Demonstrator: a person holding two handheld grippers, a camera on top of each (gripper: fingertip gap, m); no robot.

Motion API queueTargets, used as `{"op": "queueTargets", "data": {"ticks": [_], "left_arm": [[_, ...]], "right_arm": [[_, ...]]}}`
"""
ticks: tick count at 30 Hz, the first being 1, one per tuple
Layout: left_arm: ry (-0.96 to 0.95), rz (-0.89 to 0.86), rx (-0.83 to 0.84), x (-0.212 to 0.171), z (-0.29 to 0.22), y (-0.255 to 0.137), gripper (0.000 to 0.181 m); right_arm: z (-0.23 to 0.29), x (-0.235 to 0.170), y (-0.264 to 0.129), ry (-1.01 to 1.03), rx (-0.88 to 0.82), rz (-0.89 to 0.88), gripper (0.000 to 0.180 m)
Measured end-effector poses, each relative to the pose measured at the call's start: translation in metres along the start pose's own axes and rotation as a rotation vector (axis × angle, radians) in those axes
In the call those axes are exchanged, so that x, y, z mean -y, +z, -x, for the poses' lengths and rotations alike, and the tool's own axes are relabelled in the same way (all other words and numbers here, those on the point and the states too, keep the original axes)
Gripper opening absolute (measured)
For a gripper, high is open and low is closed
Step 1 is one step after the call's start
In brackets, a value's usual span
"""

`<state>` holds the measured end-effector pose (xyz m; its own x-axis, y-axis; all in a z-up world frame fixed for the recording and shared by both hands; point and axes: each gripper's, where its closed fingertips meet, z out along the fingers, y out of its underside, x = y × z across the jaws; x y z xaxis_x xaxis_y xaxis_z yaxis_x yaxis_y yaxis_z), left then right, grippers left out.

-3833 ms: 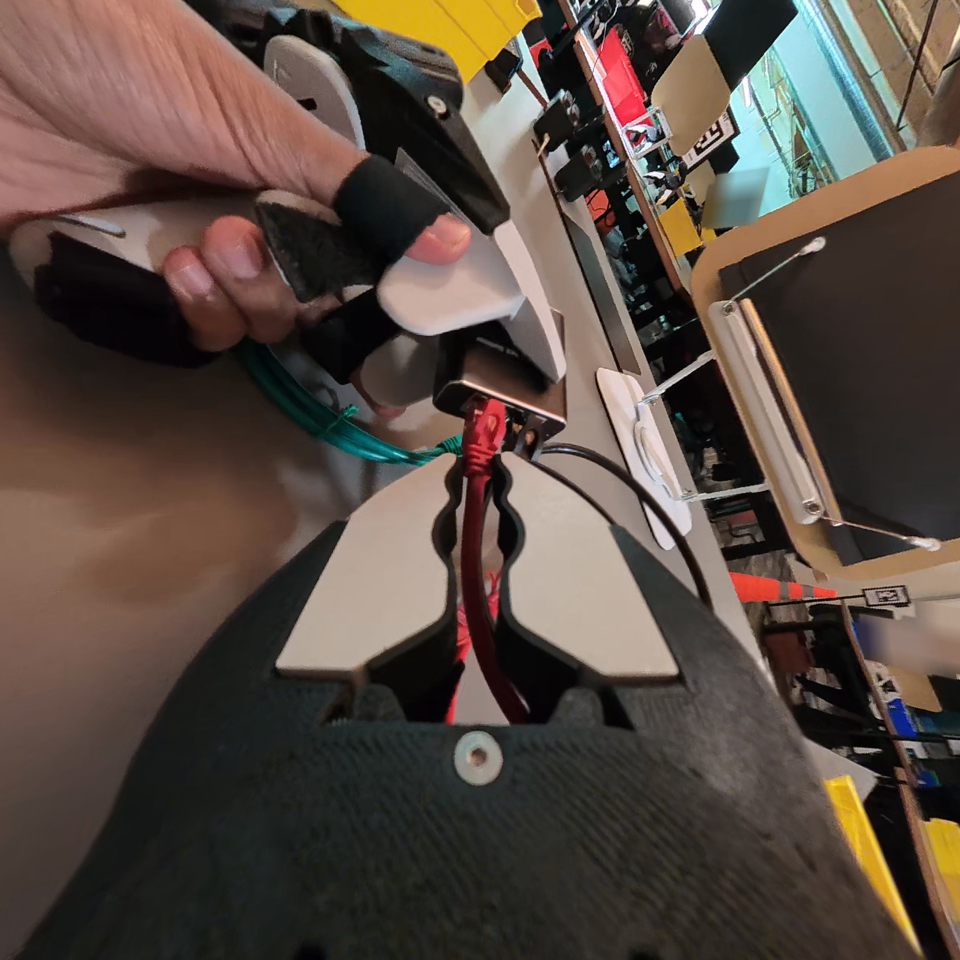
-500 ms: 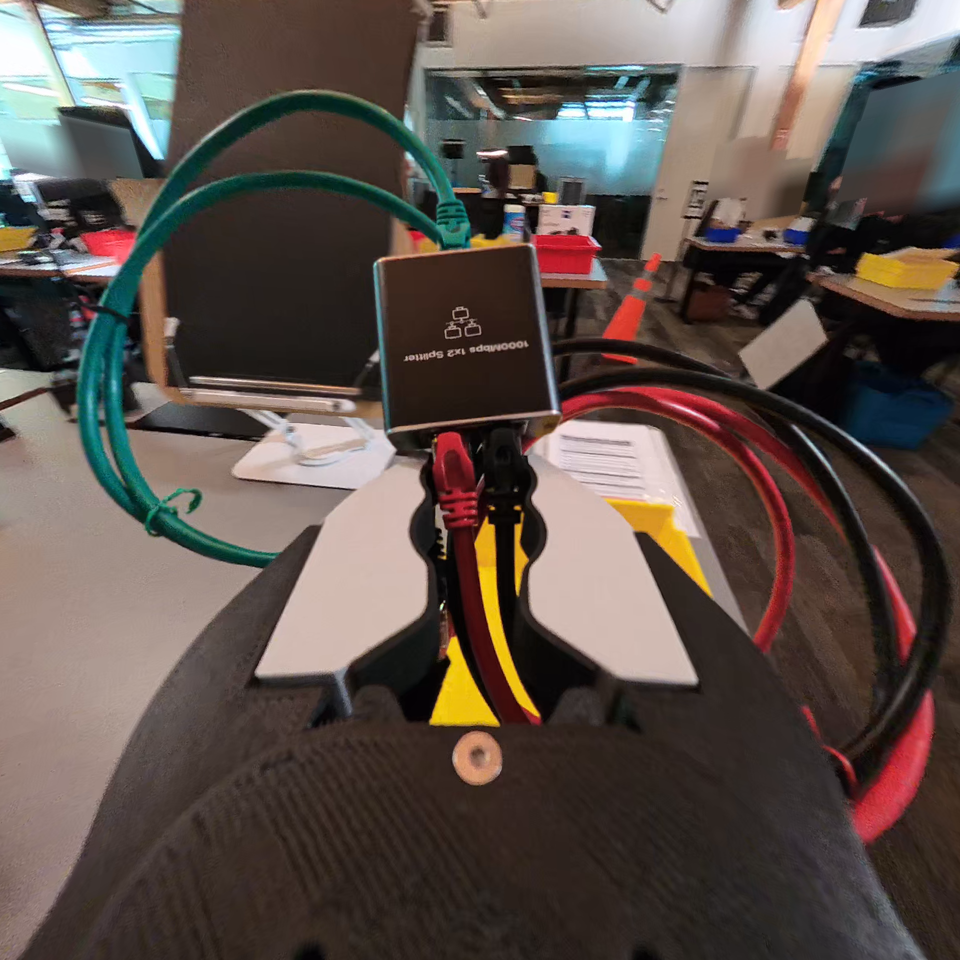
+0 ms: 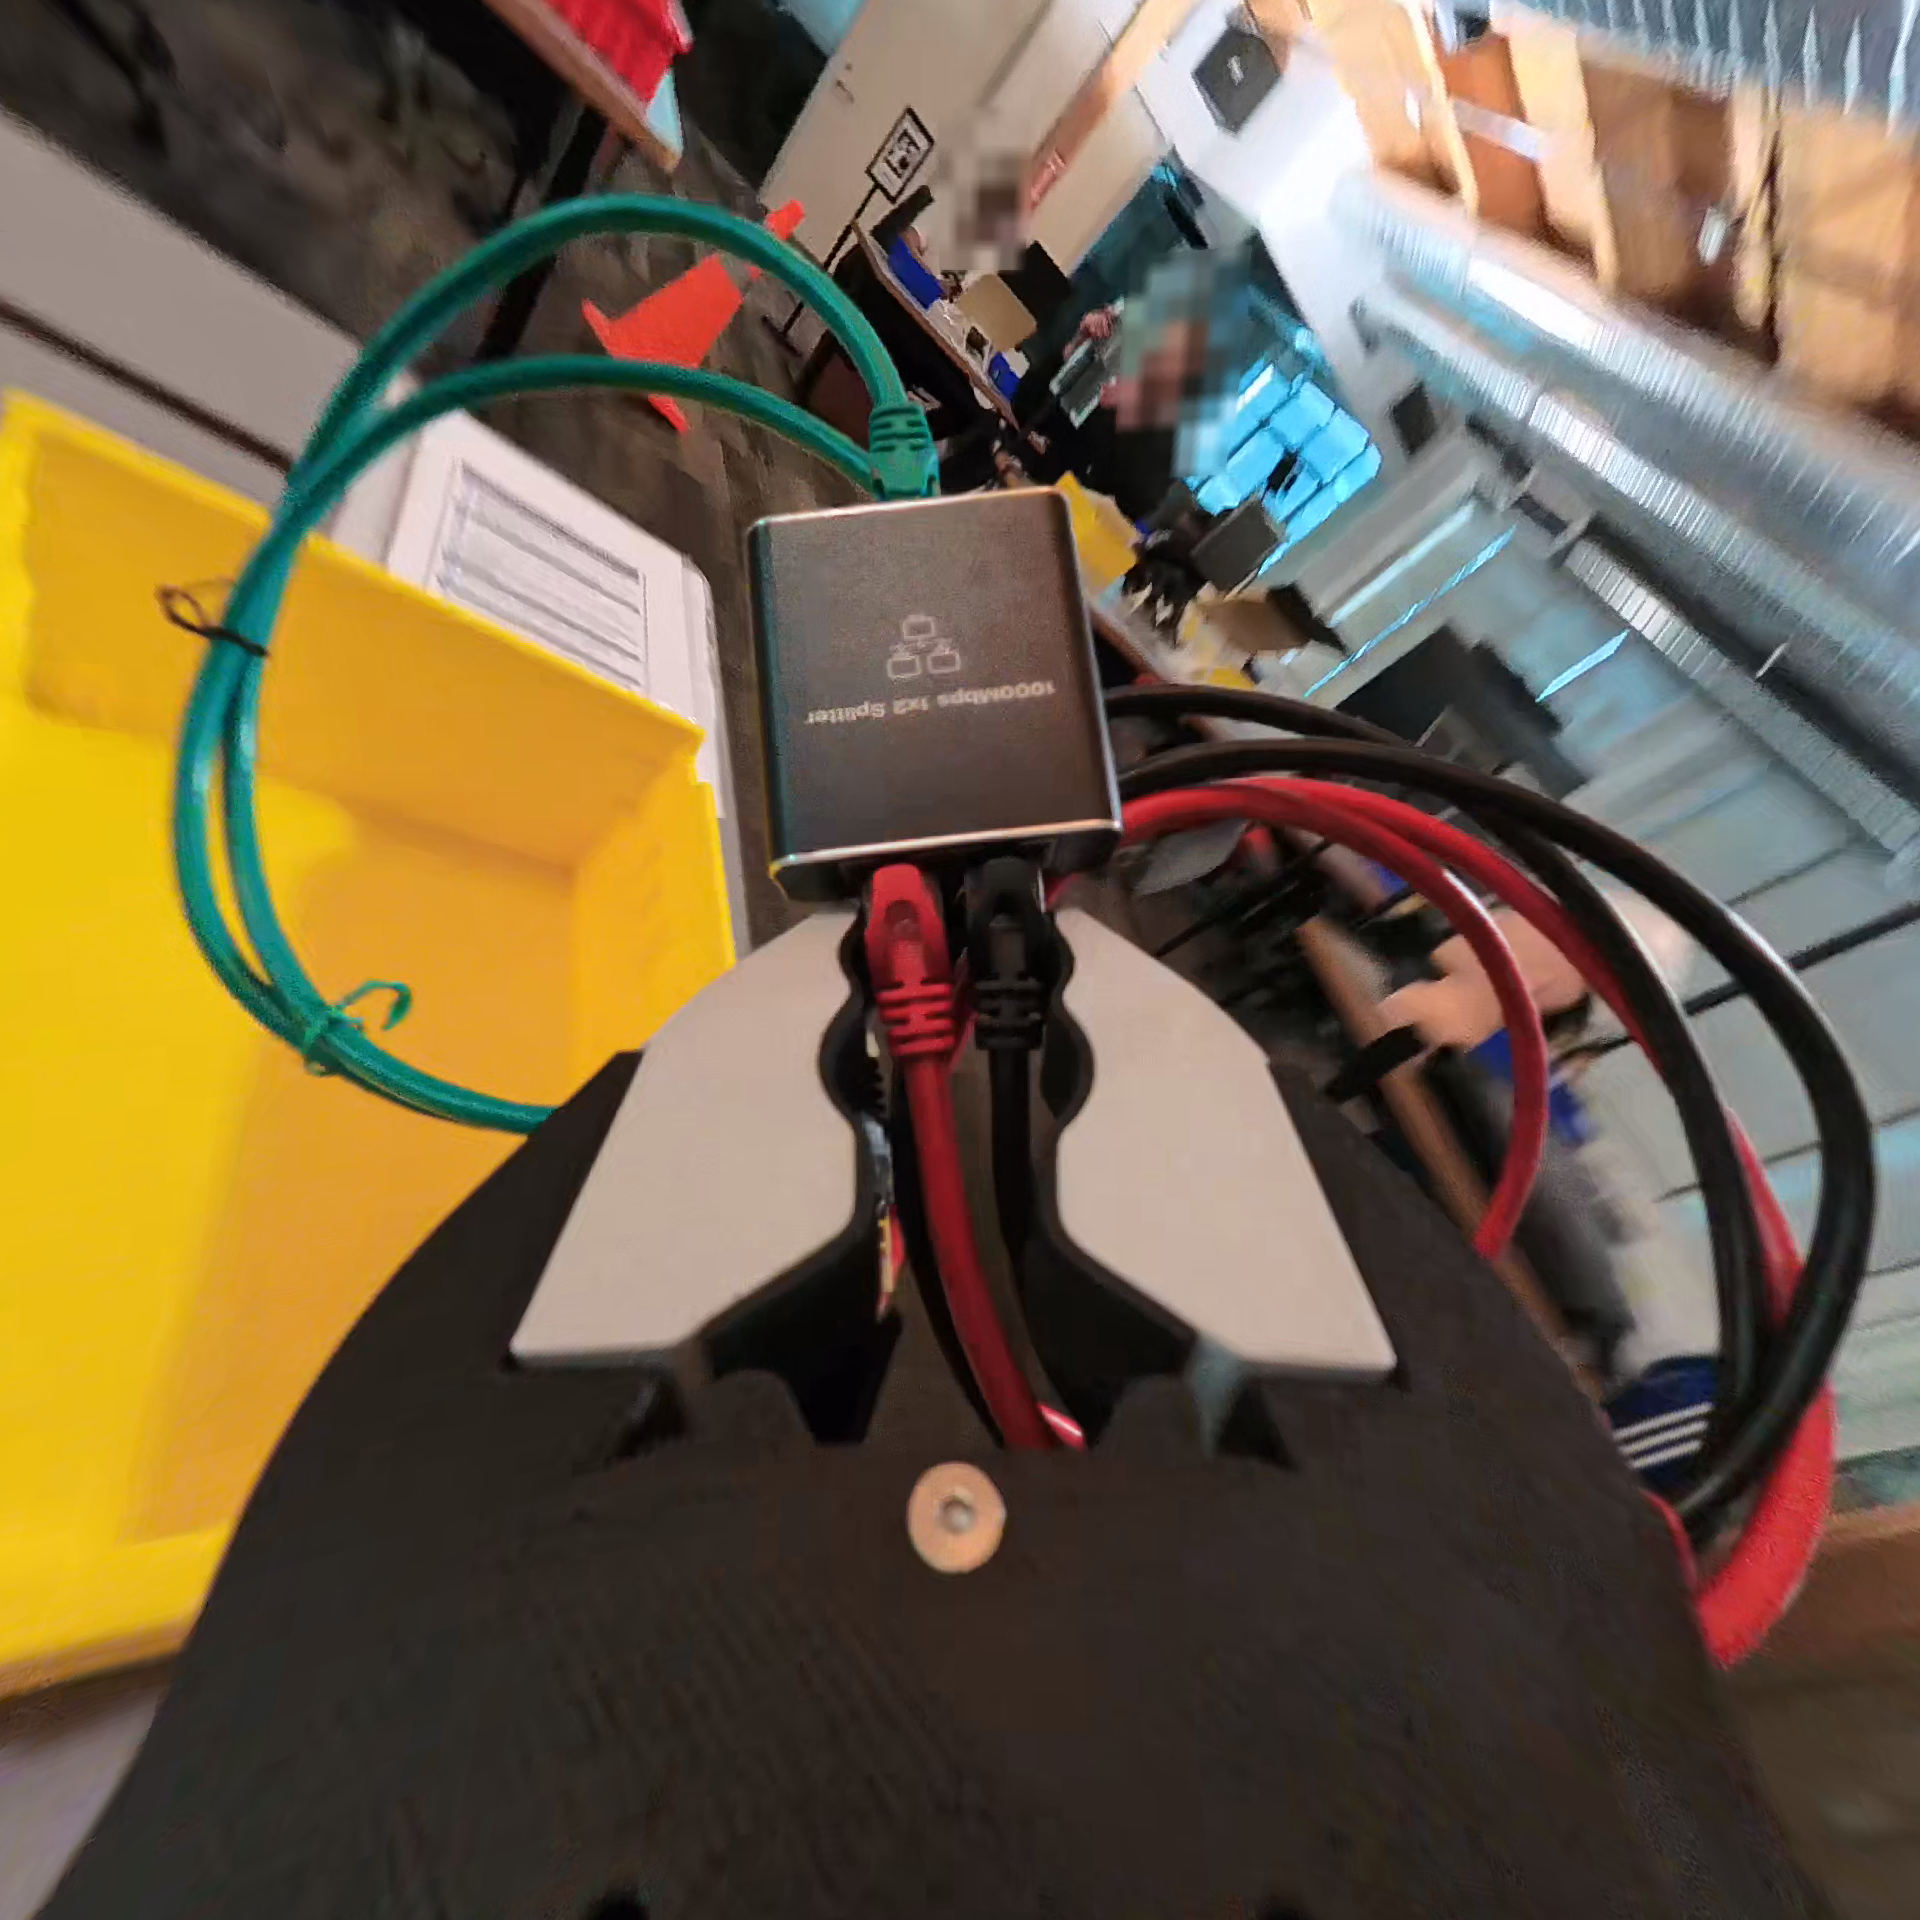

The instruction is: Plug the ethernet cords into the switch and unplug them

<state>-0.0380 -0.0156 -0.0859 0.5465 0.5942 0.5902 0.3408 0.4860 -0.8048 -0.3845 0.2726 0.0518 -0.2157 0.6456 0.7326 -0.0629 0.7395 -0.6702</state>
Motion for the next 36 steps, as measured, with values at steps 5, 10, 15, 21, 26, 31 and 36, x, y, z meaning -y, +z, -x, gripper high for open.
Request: {"op": "queueTargets", "data": {"ticks": [5, 10, 15, 21, 26, 31, 36], "left_arm": [[-0.011, 0.005, 0.020, -0.005, 0.004, 0.001, 0.064], [0.009, 0.032, 0.044, -0.011, 0.009, 0.006, 0.065], [-0.030, 0.015, 0.050, -0.012, 0.012, 0.011, 0.065], [-0.021, 0.004, 0.066, -0.013, 0.012, 0.010, 0.065], [-0.044, -0.015, 0.067, -0.012, 0.014, 0.006, 0.066], [-0.086, -0.036, 0.056, -0.010, 0.017, 0.004, 0.066], [-0.106, -0.034, 0.041, -0.010, 0.017, 0.005, 0.066]], "right_arm": [[0.024, 0.018, 0.004, -0.467, 0.151, -0.066, 0.030], [0.065, 0.003, 0.018, -0.965, 0.465, -0.155, 0.030], [0.101, -0.018, 0.044, -1.080, 0.730, -0.129, 0.030], [0.138, -0.017, 0.065, -0.904, 1.016, -0.096, 0.030], [0.168, -0.037, 0.078, -0.792, 1.182, 0.000, 0.030], [0.189, -0.054, 0.083, -0.827, 1.190, 0.057, 0.030], [0.189, -0.052, 0.085, -0.824, 1.121, 0.053, 0.036]]}}
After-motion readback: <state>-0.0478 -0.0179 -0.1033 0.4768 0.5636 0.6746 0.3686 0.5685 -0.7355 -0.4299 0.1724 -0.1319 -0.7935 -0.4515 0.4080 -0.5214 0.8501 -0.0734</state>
